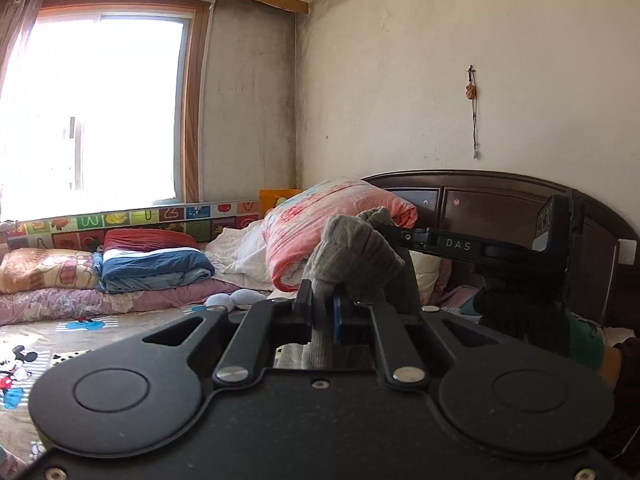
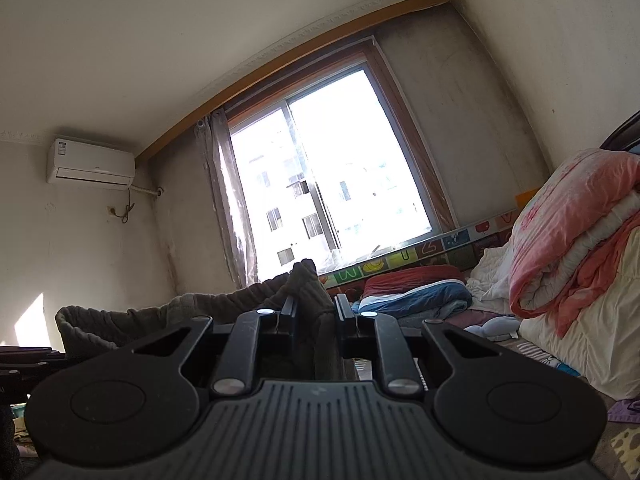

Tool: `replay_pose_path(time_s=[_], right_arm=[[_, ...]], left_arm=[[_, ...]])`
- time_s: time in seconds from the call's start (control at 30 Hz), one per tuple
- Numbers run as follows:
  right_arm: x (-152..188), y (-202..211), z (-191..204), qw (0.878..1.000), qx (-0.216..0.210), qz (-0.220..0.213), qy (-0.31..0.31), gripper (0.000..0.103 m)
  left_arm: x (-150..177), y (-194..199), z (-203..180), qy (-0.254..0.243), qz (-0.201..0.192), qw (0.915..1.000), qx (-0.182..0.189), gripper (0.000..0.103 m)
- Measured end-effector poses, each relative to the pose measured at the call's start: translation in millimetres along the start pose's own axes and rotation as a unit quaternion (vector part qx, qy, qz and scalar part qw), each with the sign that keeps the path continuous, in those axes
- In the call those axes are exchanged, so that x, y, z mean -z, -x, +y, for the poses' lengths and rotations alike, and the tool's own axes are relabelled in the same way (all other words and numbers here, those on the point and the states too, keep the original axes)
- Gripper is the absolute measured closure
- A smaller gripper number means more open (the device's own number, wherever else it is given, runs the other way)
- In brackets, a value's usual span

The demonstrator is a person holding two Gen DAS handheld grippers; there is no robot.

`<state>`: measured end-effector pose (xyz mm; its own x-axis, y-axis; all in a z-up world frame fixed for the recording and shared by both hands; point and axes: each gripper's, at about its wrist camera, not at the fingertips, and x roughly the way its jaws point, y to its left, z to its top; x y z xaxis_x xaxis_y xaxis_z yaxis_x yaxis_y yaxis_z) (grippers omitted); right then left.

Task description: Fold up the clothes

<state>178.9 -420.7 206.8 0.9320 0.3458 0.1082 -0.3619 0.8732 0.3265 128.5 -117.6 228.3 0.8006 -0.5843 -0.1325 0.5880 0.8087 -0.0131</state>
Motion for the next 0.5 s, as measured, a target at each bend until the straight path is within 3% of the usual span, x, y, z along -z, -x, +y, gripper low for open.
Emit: replay_pose_path(time_s=[0.2, 0.33, 0.5], right_arm=[[-17.0, 11.3, -7.9, 0.999, 0.013, -0.008, 0.035, 0.084], [-4.0, 0.8, 0.0, 0.997, 0.017, 0.015, 0.07, 0.084], [41.5, -39.5, 22.5, 0.992, 0.012, 0.071, 0.105, 0.084]], left_arm=[[14.5, -4.4, -22.3, 0.048, 0.01, 0.9973, 0.055, 0.096], [54.4, -6.7, 6.9, 0.087, 0.029, 0.9954, 0.028, 0.096], [104.4, -9.5, 43.5, 0.137, 0.052, 0.9893, -0.007, 0.096]])
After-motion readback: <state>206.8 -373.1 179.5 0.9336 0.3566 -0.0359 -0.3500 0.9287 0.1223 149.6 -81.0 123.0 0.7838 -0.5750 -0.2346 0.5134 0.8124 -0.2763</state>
